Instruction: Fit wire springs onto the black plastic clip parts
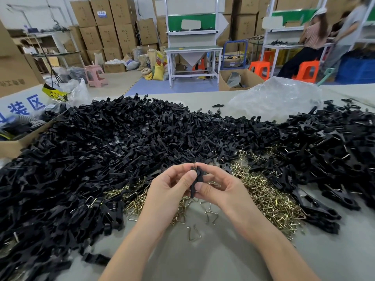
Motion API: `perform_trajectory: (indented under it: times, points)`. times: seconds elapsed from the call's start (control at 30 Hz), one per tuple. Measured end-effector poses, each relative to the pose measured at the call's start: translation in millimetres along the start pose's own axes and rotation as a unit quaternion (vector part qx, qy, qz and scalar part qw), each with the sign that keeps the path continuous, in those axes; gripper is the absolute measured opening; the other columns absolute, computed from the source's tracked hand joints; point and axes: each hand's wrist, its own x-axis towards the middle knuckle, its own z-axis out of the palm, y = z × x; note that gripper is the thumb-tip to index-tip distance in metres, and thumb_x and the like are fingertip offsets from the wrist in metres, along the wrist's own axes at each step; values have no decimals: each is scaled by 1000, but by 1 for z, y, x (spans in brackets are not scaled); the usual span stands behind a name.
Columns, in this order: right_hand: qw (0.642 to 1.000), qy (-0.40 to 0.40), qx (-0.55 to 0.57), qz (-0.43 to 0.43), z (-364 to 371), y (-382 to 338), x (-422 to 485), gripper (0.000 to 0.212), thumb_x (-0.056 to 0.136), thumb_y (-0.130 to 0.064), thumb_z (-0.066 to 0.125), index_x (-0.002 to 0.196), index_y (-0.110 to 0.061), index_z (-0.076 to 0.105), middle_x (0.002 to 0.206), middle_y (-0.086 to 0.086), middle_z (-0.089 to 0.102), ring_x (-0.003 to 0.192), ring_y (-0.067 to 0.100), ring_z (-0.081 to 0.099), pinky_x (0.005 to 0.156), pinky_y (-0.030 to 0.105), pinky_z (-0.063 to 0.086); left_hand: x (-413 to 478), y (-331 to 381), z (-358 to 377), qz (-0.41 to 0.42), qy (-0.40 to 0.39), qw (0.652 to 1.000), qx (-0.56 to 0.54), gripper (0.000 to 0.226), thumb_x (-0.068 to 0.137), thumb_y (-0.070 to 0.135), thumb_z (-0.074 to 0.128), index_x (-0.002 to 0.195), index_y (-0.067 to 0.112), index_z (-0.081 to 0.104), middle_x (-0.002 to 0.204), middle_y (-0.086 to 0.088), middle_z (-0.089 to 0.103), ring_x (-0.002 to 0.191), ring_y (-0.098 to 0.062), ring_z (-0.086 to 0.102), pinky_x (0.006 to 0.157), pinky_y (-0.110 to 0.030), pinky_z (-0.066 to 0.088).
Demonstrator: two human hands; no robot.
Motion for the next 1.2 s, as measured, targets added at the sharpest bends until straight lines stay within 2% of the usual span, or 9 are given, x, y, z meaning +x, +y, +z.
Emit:
perform_trajectory:
  times: [0.07,0.17,0.27,0.47,0.6,0.8,0.87,1.0,1.2]
  points:
    - [1000,5,-4,4,-1,0,0,45,87,-8,77,121,-36,72,86,-13,69,91,23,75,90,31,59,1,-3,-1,2,31,999,9,22,86,25,74,107,23,71,86,3,77,77,-6,72,66,-16,54]
    - [999,17,-42,1,-1,0,0,48,84,-10,80,121,-39,70,90,-9,72,89,21,76,86,27,59,2,-5,-1,14,55,997,49,5,89,23,74,92,26,73,81,6,75,74,-4,68,67,-16,52]
    - [996,26,-86,-3,0,1,0,39,86,-14,79,118,-34,72,100,0,76,93,21,74,88,30,59,1,-5,1,30,47,996,72,14,92,21,70,89,33,75,82,6,77,74,-3,70,67,-15,53]
    - [999,30,10,12,-1,-4,0,26,89,-11,70,115,-12,72,98,12,77,92,26,76,76,27,60,-1,-2,3,39,45,995,80,14,92,24,70,89,36,78,82,8,77,73,-1,69,65,-11,50]
    - [999,-6,34,20,0,-4,-2,34,84,-18,72,117,-21,75,89,11,69,89,23,74,76,29,61,-1,-2,1,45,39,993,102,11,92,24,71,87,30,79,86,8,78,79,-4,72,68,-10,51]
    - [997,69,23,3,-9,-7,3,18,86,-14,71,99,-23,78,113,28,65,95,28,75,78,29,62,0,1,-6,85,70,984,139,11,100,29,57,106,31,66,89,10,77,85,-4,72,74,-15,53]
    - [992,120,33,-8,-14,-6,5,20,91,-6,67,100,-21,76,112,26,64,91,21,75,76,25,60,0,3,-22,121,62,946,294,11,98,43,56,101,38,65,91,18,73,87,-3,66,76,-16,50]
    - [984,173,49,-15,-19,-5,7,18,93,-9,66,107,-18,72,118,25,63,88,17,75,79,25,60,-3,-3,-39,64,-87,771,627,48,85,76,44,121,47,57,117,28,45,117,-1,37,106,-28,26]
    - [983,176,41,-8,-17,-3,8,18,93,-9,67,104,-23,73,101,7,66,78,14,75,85,33,62,-2,-7,-27,78,-73,760,641,27,99,56,45,120,44,57,115,22,44,113,-5,43,100,-27,28]
